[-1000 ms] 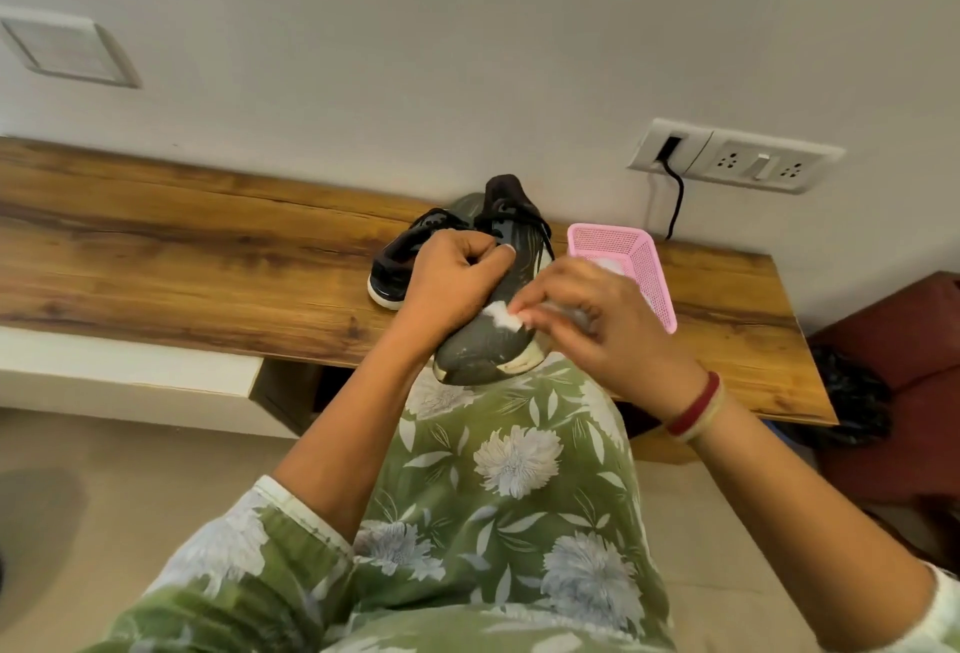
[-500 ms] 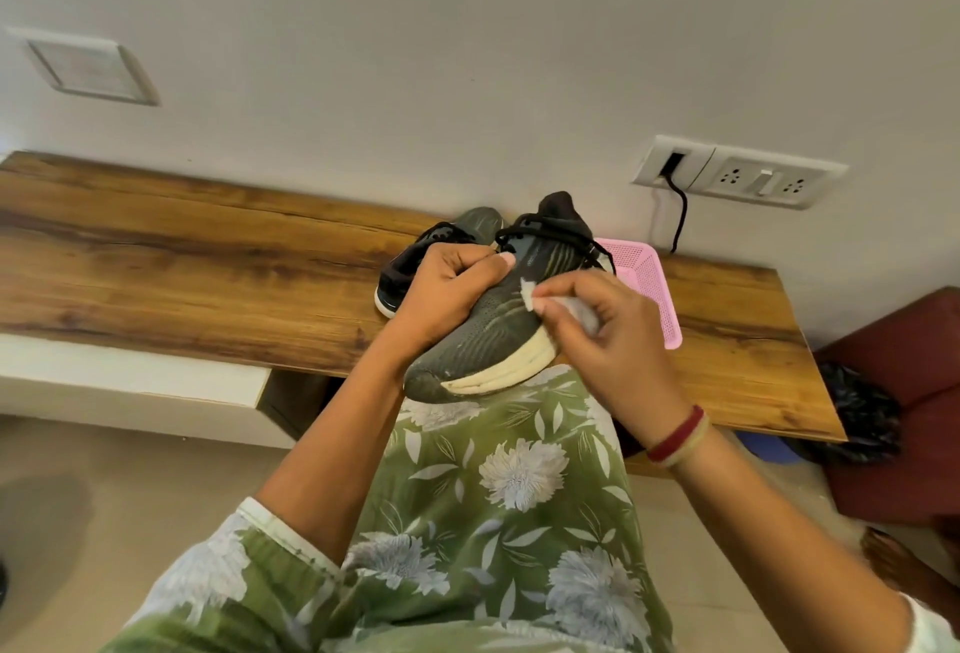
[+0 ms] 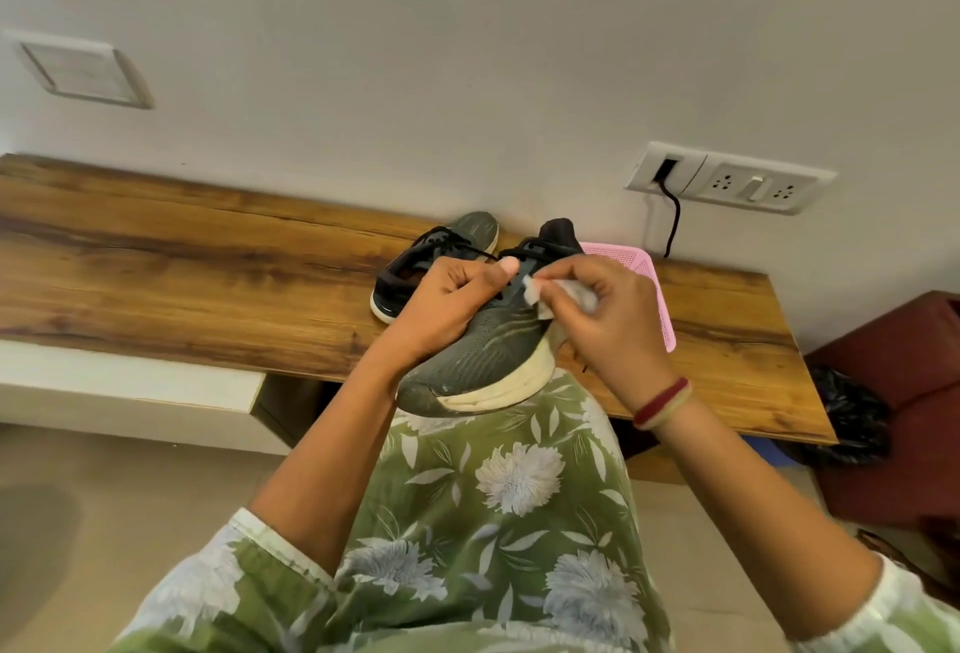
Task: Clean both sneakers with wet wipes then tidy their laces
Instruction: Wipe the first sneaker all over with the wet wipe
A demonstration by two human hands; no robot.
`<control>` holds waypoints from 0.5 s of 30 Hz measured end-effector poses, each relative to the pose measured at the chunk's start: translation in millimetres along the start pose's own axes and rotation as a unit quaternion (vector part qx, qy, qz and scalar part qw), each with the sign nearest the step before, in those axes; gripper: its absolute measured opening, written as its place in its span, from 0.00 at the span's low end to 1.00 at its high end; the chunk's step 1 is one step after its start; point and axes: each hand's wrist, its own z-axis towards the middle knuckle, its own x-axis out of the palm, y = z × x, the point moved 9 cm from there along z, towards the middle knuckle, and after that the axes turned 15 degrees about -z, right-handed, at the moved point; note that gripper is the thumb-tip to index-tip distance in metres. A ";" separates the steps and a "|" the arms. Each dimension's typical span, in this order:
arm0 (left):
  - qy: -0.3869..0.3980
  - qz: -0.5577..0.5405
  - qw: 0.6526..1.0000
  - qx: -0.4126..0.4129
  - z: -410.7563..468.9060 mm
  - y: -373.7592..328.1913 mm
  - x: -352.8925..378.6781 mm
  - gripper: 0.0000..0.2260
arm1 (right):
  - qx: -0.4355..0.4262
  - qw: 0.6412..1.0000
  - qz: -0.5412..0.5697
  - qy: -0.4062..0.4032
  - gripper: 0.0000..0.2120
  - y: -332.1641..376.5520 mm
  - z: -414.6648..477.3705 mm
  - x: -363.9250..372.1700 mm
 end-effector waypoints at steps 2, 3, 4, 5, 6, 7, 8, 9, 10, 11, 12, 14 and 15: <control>0.006 -0.003 1.000 -0.002 -0.3 -0.1 1.7 0.24 | 0.035 0.999 0.020 -0.016 0.02 -11.3 2.7 -0.1; 0.012 -0.004 1.000 -0.003 -0.6 -0.7 1.8 0.25 | 0.024 0.999 0.022 -0.009 0.02 -5.6 0.4 2.1; 0.020 -0.008 1.000 -0.005 -1.3 -1.5 1.9 0.27 | 0.001 1.000 0.017 0.002 0.02 3.6 -3.1 4.6; 0.028 -0.011 1.000 -0.007 -1.8 -1.6 1.8 0.29 | -0.020 1.000 0.003 0.009 0.03 10.9 -5.4 5.4; 0.036 -0.010 0.999 -0.009 -2.2 -0.8 1.2 0.31 | -0.027 0.999 -0.020 0.008 0.04 10.7 -3.4 5.1; 0.042 -0.010 0.999 -0.011 -2.7 -0.2 1.0 0.32 | -0.017 0.999 -0.043 0.003 0.05 2.7 2.2 4.3; 0.045 -0.011 0.999 -0.012 -3.0 0.5 1.2 0.32 | 0.005 0.998 -0.057 -0.005 0.04 -8.6 8.8 1.6; 0.046 -0.013 0.999 -0.011 -3.3 1.1 1.1 0.32 | 0.026 0.998 -0.063 -0.011 0.04 -18.6 14.2 -1.0; 0.046 -0.013 0.999 -0.010 -3.3 1.2 1.3 0.33 | 0.036 0.997 -0.061 -0.014 0.03 -22.7 16.2 -1.5; 0.050 -0.010 0.999 -0.008 -3.2 1.0 1.5 0.35 | 0.034 0.998 -0.051 -0.009 0.03 -20.2 14.2 0.1; 0.054 -0.008 0.998 -0.004 -3.1 0.3 1.5 0.36 | 0.021 0.999 -0.033 0.001 0.03 -11.7 9.9 2.3; 0.063 -0.006 0.998 0.003 -3.7 -3.0 1.2 0.36 | -0.010 1.000 0.005 0.024 0.02 6.9 -0.9 5.8; 0.068 -0.004 0.998 0.007 -4.6 -5.2 1.6 0.37 | -0.017 1.000 0.003 0.027 0.02 8.3 -2.5 6.2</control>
